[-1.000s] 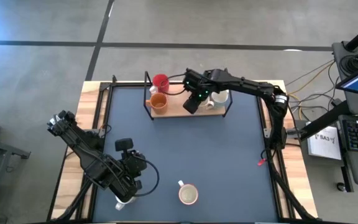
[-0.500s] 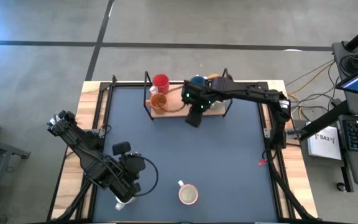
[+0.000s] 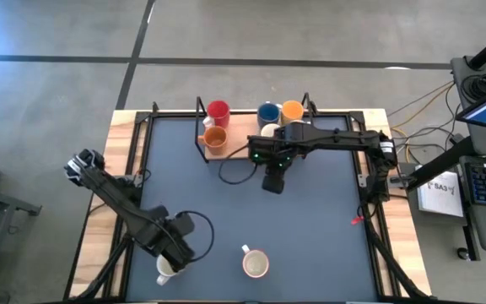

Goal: Place coffee mugs
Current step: Move the brown cup to the center of the table

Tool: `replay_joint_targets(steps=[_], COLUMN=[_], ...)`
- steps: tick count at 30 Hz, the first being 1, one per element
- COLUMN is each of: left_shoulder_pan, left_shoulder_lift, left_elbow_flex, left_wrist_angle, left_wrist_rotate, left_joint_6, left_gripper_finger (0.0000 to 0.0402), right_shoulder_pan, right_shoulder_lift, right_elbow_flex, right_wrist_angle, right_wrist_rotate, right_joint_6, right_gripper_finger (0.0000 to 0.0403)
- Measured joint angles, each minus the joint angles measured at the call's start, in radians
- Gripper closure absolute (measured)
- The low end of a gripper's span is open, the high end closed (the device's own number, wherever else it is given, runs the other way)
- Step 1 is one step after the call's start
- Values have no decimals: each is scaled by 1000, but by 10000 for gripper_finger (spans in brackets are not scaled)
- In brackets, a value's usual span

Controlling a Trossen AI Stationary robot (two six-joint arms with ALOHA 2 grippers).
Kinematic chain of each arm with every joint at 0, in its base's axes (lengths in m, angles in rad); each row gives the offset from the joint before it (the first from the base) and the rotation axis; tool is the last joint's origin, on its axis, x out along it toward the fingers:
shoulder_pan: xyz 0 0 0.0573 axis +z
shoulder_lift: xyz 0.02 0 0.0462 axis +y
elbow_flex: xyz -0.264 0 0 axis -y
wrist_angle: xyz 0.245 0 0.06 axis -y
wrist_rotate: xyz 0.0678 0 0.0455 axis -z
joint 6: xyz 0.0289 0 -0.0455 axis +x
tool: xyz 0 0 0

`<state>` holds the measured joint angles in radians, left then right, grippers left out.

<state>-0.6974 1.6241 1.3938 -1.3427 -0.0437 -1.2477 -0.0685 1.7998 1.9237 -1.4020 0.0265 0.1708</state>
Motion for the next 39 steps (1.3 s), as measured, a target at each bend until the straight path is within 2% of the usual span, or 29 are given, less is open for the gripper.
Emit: replay_joint_targets(steps=[6, 11, 15, 25, 39], left_shoulder_pan=[-34, -73, -83, -95, -220], left_shoulder_lift=[-15, -37, -45, -50, -37], left_elbow_flex=[-99, -136, -144, -66, -122], left_wrist_angle=[37, 136, 132, 110, 261], left_wrist_rotate=[135, 169, 195, 165, 167], left_joint_6=[-160, -248, -286, -325, -620], left_gripper_finger=[288, 288, 288, 288, 288], right_shoulder_pan=[-2, -1, -2, -2, -2], right_shoulder_lift=[-6, -6, -6, -6, -6], right_elbow_flex=[-28, -29, -29, -29, -29], right_wrist_angle=[1, 2, 3, 4, 6], right_wrist_rotate=[3, 3, 3, 2, 1], right_joint_6=[-17, -42, -45, -51, -59], right_gripper_finger=[332, 334, 330, 333, 337])
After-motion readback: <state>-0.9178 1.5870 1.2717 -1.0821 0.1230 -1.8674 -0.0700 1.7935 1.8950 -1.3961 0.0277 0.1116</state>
